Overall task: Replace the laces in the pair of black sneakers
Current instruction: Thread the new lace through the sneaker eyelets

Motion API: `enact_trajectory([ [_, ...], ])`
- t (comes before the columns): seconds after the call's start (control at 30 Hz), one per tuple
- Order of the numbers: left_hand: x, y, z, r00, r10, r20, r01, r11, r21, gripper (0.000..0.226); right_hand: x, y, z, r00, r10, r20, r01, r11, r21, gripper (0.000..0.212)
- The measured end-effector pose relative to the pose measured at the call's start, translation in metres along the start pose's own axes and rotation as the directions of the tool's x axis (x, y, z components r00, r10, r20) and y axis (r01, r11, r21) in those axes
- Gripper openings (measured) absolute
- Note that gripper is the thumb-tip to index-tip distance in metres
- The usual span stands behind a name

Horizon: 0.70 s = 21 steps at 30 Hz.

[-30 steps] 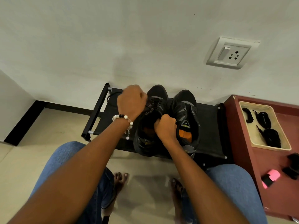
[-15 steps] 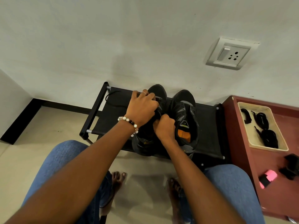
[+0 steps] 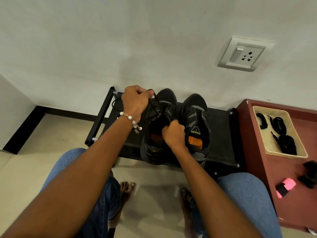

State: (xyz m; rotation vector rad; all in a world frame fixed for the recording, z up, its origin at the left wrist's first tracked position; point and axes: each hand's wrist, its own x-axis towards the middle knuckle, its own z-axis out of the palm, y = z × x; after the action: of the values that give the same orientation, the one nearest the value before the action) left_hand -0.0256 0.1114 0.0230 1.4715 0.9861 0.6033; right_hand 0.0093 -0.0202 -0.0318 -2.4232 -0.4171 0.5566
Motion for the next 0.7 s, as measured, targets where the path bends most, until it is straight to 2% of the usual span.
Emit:
enact_trajectory([
  [0.07, 0.002, 0.008, -0.004, 0.988, -0.142, 0.066, 0.156, 0.927, -0.342, 0.011, 0.0, 0.0, 0.0, 1.0, 0.005, 0.004, -0.005, 1.0, 0.016, 0.033],
  [0.1, 0.002, 0.012, -0.005, 0.976, -0.187, 0.11, 0.217, 0.868, -0.447, 0.01, 0.0, -0.001, 0.0, 1.0, 0.008, 0.004, -0.008, 1.0, 0.022, 0.032],
  [0.13, 0.001, 0.015, -0.006, 0.969, -0.209, 0.131, 0.247, 0.845, -0.475, 0.008, 0.0, -0.001, 0.0, 1.0, 0.009, 0.005, -0.009, 1.0, 0.025, 0.032],
  [0.17, 0.0, 0.016, -0.006, 0.969, -0.205, 0.139, 0.246, 0.866, -0.435, 0.006, 0.0, -0.001, 0.0, 1.0, 0.011, 0.007, -0.011, 1.0, 0.027, 0.032],
  [0.23, -0.001, 0.013, -0.005, 0.98, -0.12, 0.156, 0.148, 0.972, -0.183, 0.003, 0.0, -0.002, 0.0, 1.0, 0.017, 0.009, -0.017, 1.0, 0.022, 0.033],
  [0.27, -0.002, 0.01, -0.004, 0.981, -0.037, 0.191, 0.037, 0.999, 0.003, 0.002, 0.0, -0.002, 0.0, 1.0, 0.019, 0.006, -0.019, 1.0, 0.014, 0.032],
  [0.3, -0.002, 0.006, -0.004, 0.964, 0.058, 0.259, -0.11, 0.975, 0.191, 0.004, -0.001, -0.002, 0.0, 1.0, 0.018, 0.003, -0.018, 1.0, 0.006, 0.032],
  [0.33, -0.002, 0.002, -0.003, 0.921, 0.137, 0.366, -0.273, 0.896, 0.349, 0.01, -0.001, -0.002, 0.0, 1.0, 0.016, 0.0, -0.016, 1.0, -0.001, 0.032],
  [0.4, -0.006, -0.004, 0.002, 0.804, 0.189, 0.564, -0.542, 0.622, 0.565, 0.022, -0.001, -0.002, 0.0, 1.0, 0.008, 0.001, -0.008, 1.0, -0.005, 0.031],
  [0.47, -0.01, -0.008, 0.006, 0.746, 0.191, 0.639, -0.664, 0.297, 0.686, 0.033, -0.001, -0.002, 0.0, 1.0, 0.0, 0.004, 0.0, 1.0, 0.005, 0.031],
  [0.5, -0.011, -0.01, 0.008, 0.734, 0.21, 0.646, -0.679, 0.181, 0.712, 0.035, -0.001, -0.002, 0.0, 1.0, -0.003, 0.006, 0.003, 1.0, 0.009, 0.031],
  [0.53, -0.012, -0.012, 0.009, 0.722, 0.24, 0.649, -0.684, 0.106, 0.721, 0.033, -0.001, -0.001, 0.0, 1.0, -0.007, 0.006, 0.007, 1.0, 0.009, 0.03],
  [0.57, -0.013, -0.013, 0.011, 0.709, 0.274, 0.65, -0.687, 0.06, 0.724, 0.029, -0.001, -0.001, 0.001, 1.0, -0.011, 0.006, 0.011, 1.0, 0.004, 0.029],
  [0.63, -0.016, -0.014, 0.014, 0.695, 0.328, 0.64, -0.687, 0.04, 0.726, 0.019, -0.001, 0.0, 0.0, 1.0, -0.016, 0.003, 0.016, 1.0, -0.009, 0.029],
  [0.7, -0.019, -0.012, 0.014, 0.72, 0.324, 0.614, -0.675, 0.121, 0.728, 0.014, -0.001, 0.0, 0.0, 1.0, -0.017, -0.004, 0.017, 1.0, -0.015, 0.029],
])
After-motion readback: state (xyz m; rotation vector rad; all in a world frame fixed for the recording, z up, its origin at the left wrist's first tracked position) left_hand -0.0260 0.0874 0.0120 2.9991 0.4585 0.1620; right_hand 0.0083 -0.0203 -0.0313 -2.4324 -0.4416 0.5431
